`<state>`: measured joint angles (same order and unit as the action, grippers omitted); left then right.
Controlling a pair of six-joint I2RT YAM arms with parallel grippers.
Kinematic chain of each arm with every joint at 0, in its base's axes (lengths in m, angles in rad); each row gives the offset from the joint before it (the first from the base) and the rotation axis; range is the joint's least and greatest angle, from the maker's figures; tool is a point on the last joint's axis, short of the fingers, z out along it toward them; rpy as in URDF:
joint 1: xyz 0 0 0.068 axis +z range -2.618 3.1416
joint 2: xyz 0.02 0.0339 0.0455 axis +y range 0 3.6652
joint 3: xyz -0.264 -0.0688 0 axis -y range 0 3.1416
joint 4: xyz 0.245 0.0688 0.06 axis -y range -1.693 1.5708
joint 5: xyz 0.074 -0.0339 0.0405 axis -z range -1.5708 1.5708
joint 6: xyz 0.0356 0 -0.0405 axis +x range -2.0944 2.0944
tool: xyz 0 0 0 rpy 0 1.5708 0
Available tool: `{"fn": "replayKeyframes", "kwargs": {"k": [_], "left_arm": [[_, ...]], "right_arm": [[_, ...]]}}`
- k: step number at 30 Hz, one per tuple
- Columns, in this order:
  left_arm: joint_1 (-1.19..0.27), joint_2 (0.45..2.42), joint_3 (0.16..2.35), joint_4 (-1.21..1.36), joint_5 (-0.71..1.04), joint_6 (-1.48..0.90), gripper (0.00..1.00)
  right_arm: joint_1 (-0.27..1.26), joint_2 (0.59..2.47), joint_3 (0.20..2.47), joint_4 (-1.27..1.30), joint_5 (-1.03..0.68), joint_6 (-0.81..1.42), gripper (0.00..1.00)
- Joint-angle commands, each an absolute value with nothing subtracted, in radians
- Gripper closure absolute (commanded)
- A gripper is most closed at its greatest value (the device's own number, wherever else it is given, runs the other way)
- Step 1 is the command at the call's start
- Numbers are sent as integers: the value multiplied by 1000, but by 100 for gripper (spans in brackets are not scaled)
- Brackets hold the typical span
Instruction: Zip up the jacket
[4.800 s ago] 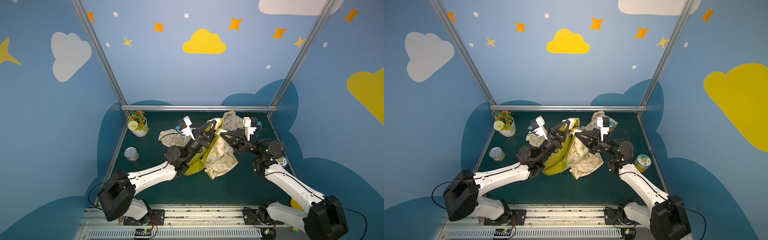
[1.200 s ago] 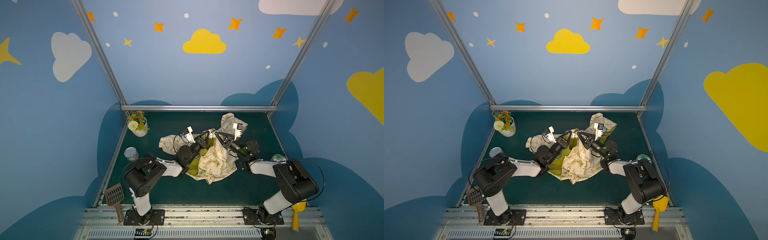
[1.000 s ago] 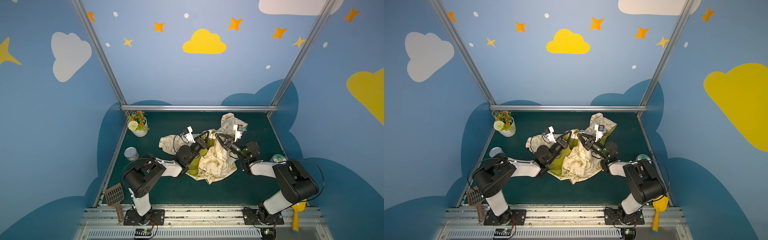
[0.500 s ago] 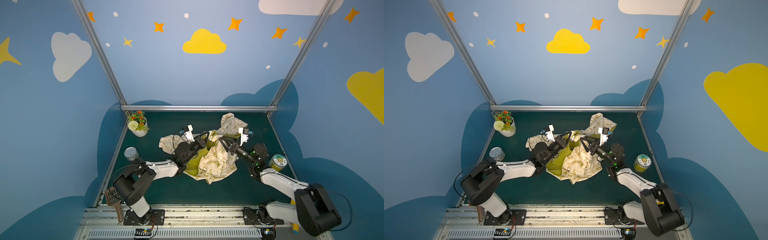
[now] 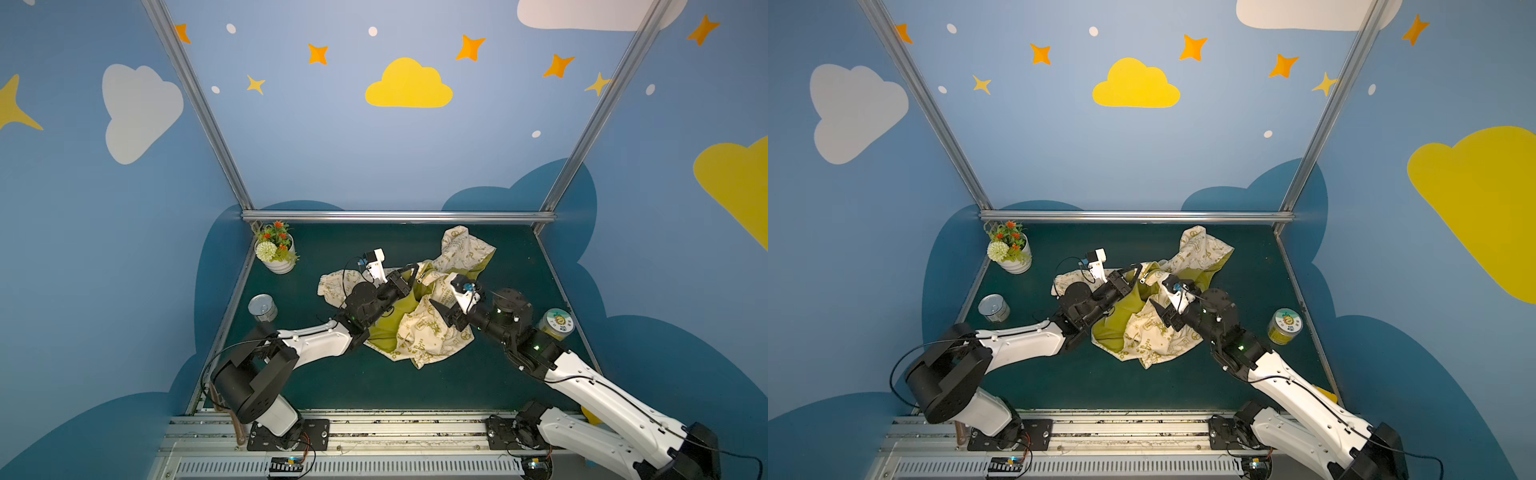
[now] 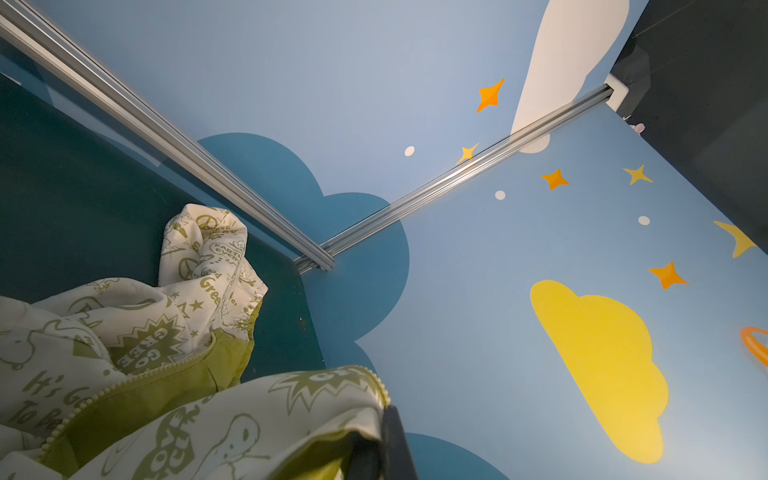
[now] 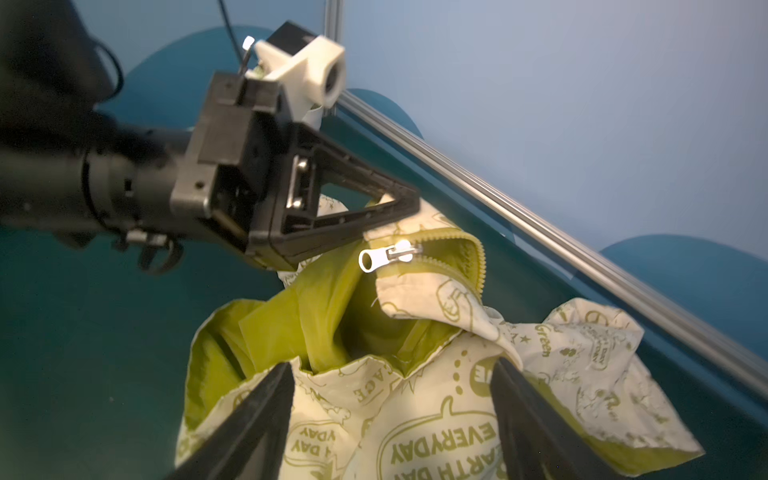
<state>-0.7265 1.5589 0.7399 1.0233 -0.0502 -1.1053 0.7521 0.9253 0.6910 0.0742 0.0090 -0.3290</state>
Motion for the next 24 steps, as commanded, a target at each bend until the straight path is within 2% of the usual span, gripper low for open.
{"fn": "replayKeyframes", "kwargs": {"k": [1,7,14,24], "left_arm": [[-724,1525,731,1013,-43,-1104,97],[-724,1512,729,1007,-43,-1104,97],[-726,1512,727,1017,-44,-1108,97],[-726,1509,720,1026,-51,-1111,97]], "right_arm": [[785,941,703,114,92,-561,25],[819,1029,748,168,117,-639,24],[846,1092,759,298,167,-653,27],[856,1166,782,342,185,-663,31]]}}
